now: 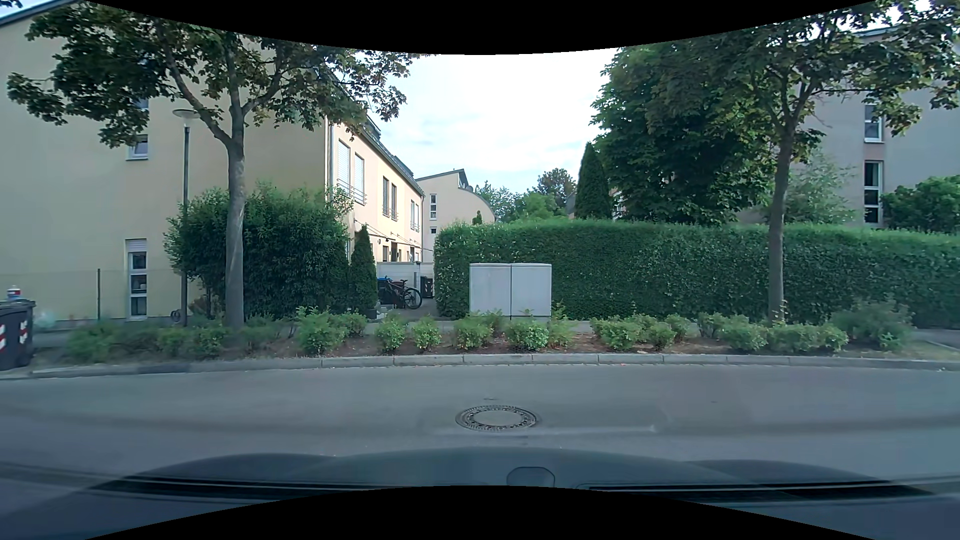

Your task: Follow the waypoints while adhering to traffic rules and regulations

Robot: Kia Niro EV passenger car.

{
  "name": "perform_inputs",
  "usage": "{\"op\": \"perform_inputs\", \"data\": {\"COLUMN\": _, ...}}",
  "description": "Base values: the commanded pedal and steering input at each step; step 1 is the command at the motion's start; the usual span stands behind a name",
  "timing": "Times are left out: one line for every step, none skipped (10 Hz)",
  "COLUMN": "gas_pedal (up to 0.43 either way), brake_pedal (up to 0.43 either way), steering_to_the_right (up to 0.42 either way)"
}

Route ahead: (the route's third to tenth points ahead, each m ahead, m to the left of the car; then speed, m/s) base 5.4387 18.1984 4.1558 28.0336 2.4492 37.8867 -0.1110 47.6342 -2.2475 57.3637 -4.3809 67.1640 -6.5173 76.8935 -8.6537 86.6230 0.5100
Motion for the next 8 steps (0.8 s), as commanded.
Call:
{"op": "perform_inputs", "data": {"gas_pedal": 0.0, "brake_pedal": 0.0, "steering_to_the_right": -0.155}}
{"op": "perform_inputs", "data": {"gas_pedal": 0.0, "brake_pedal": 0.0, "steering_to_the_right": -0.176}}
{"op": "perform_inputs", "data": {"gas_pedal": 0.0, "brake_pedal": 0.0, "steering_to_the_right": -0.197}}
{"op": "perform_inputs", "data": {"gas_pedal": 0.0, "brake_pedal": 0.0, "steering_to_the_right": -0.227}}
{"op": "perform_inputs", "data": {"gas_pedal": 0.0, "brake_pedal": 0.0, "steering_to_the_right": -0.262}}
{"op": "perform_inputs", "data": {"gas_pedal": 0.0, "brake_pedal": 0.0, "steering_to_the_right": -0.307}}
{"op": "perform_inputs", "data": {"gas_pedal": 0.0, "brake_pedal": 0.0, "steering_to_the_right": -0.343}}
{"op": "perform_inputs", "data": {"gas_pedal": 0.0, "brake_pedal": 0.0, "steering_to_the_right": -0.375}}
